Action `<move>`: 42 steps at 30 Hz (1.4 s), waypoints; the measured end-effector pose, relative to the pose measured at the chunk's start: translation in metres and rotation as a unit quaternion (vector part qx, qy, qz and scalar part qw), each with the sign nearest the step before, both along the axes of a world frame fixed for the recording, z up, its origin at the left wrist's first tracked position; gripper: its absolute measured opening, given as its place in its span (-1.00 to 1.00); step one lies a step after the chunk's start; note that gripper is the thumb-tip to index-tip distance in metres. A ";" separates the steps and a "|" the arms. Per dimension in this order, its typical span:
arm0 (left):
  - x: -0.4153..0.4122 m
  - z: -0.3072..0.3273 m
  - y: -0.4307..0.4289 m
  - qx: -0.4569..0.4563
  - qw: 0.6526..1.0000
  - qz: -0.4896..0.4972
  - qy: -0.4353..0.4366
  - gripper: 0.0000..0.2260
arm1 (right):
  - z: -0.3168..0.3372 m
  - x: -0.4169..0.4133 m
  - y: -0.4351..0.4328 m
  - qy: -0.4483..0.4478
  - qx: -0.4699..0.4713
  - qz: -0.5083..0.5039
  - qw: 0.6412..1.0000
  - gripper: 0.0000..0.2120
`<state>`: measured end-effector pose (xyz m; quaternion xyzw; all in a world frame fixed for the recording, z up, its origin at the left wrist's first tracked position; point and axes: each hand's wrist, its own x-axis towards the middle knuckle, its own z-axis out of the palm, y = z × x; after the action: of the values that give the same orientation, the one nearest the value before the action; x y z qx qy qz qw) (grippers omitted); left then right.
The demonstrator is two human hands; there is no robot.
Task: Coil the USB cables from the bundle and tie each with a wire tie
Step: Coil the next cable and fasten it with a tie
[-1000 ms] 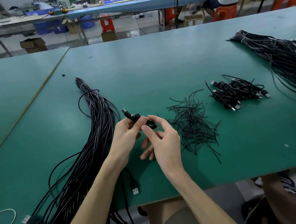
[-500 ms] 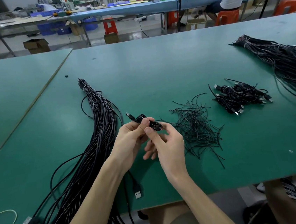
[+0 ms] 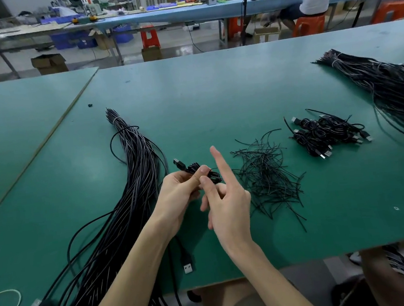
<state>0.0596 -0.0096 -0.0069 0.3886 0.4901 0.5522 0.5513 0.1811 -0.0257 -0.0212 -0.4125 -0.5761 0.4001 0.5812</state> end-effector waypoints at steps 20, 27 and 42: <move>-0.005 0.006 -0.001 -0.012 0.995 -0.067 -0.069 -0.66 | 0.003 0.006 0.004 0.100 -0.100 0.103 0.985 -0.89; -0.007 0.007 -0.003 -0.028 0.987 -0.115 -0.110 -0.76 | 0.003 0.004 0.002 0.005 -0.067 0.053 0.996 -0.74; -0.014 0.006 0.001 0.013 0.988 -0.115 -0.102 -0.71 | 0.003 0.001 0.000 -0.039 -0.013 0.017 0.999 -0.72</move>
<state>0.0457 -0.0087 -0.0004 0.3909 0.3762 0.5281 0.6533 0.1818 -0.0259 -0.0184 -0.4256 -0.5998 0.4007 0.5464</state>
